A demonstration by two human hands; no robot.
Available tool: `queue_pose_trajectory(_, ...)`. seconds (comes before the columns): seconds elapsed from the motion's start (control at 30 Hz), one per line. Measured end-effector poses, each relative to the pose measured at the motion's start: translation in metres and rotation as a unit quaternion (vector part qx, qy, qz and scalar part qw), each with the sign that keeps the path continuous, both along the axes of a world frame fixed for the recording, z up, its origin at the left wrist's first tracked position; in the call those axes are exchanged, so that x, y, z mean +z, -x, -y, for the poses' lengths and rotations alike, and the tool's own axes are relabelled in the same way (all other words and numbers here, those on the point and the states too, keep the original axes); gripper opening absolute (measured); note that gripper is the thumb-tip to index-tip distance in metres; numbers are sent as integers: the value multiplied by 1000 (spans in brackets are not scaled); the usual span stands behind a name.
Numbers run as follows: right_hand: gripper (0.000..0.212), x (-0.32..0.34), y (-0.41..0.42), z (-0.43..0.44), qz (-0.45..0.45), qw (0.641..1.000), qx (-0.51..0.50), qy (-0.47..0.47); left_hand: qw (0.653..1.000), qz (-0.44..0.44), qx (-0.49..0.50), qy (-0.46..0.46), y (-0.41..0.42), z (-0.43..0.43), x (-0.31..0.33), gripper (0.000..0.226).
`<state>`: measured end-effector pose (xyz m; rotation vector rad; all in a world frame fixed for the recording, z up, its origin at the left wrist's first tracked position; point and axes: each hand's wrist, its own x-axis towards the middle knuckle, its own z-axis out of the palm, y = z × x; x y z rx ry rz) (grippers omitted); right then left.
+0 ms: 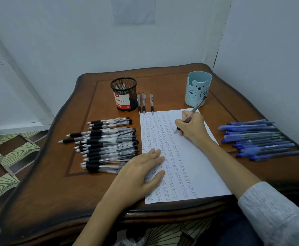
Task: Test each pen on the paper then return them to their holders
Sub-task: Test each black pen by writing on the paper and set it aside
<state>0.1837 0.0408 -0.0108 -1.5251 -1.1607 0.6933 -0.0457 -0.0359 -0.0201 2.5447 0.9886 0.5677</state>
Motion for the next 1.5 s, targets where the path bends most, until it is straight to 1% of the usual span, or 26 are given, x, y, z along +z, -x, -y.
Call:
queue_pose_trajectory(0.1,39,0,-1,0,-12,1000,-3,2,1000,-1,-1,1,0,0,1,58)
queue_pose_trajectory(0.33,37,0,0,0,0,1000,1,-9,1000,-1,-3,2,0,1,2,58)
queue_pose_trajectory(0.5,37,1,-2,0,-10,999,-41,-32,1000,3,-3,2,0,1,2,57)
queue_pose_trajectory(0.63,34,3,-6,0,-23,1000,9,5,1000,4,-5,2,0,2,3,56)
queue_pose_trajectory(0.73,32,1,-5,1,-15,1000,11,2,1000,4,-3,4,-1,1,1,57)
queue_pose_trajectory(0.87,40,0,-6,1,-17,1000,15,-3,1000,4,-1,3,0,0,0,58)
queue_pose_trajectory(0.97,39,1,-7,1,-23,999,31,0,1000,2,0,2,-1,0,0,57)
queue_pose_trajectory(1.4,40,-1,-5,1,-2,1000,12,-18,1000,-1,0,1,-1,1,2,58)
queue_pose_trajectory(1.47,39,1,-4,1,-26,1000,8,-9,1000,1,-1,1,0,1,2,58)
queue_pose_trajectory(1.5,38,1,-5,1,-64,998,5,-5,1000,1,-1,3,-1,1,2,58)
